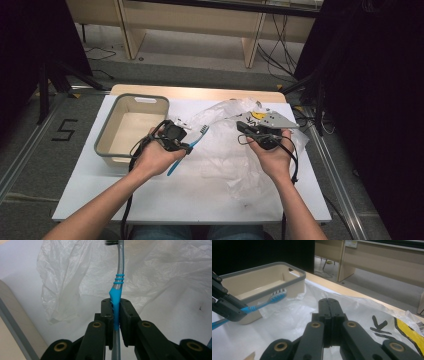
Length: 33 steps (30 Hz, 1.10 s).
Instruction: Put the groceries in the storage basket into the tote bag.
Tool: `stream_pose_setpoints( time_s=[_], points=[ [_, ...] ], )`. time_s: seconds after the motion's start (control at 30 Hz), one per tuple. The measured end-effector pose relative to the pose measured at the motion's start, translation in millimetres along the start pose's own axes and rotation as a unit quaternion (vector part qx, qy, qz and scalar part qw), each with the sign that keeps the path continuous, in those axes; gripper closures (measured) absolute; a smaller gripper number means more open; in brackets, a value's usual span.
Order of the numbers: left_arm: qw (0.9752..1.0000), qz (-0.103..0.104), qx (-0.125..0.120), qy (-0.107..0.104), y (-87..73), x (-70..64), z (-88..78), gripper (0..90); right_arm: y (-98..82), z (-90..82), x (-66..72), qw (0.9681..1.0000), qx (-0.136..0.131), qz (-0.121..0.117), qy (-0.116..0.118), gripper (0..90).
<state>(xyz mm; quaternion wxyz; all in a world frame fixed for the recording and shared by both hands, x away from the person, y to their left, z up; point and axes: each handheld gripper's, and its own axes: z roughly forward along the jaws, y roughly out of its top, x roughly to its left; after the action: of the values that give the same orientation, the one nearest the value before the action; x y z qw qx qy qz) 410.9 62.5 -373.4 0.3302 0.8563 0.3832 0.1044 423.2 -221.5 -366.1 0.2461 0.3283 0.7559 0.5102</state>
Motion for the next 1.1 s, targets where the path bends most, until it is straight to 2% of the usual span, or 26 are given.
stream_pose_setpoints(
  time_s=[0.43,0.73,0.8,1.1],
  points=[
    [0.9996,0.02,0.012,-0.013,-0.4,-13.5,13.3,81.8,0.3,-0.5,0.2,1.0,-0.001,-0.001,0.001,90.0],
    [0.9992,0.03,0.02,-0.017,2.6,-21.4,24.1,81.8,0.8,-0.5,1.3,1.0,-0.002,-0.001,0.002,90.0],
    [0.9991,0.034,0.02,-0.012,3.5,-23.5,27.0,81.8,1.0,-0.5,1.6,1.0,-0.002,-0.001,0.002,90.0],
    [0.9989,0.035,0.025,-0.017,9.3,-30.8,40.5,81.8,1.5,-1.0,2.1,1.0,-0.004,-0.002,0.004,90.0]
  ],
)
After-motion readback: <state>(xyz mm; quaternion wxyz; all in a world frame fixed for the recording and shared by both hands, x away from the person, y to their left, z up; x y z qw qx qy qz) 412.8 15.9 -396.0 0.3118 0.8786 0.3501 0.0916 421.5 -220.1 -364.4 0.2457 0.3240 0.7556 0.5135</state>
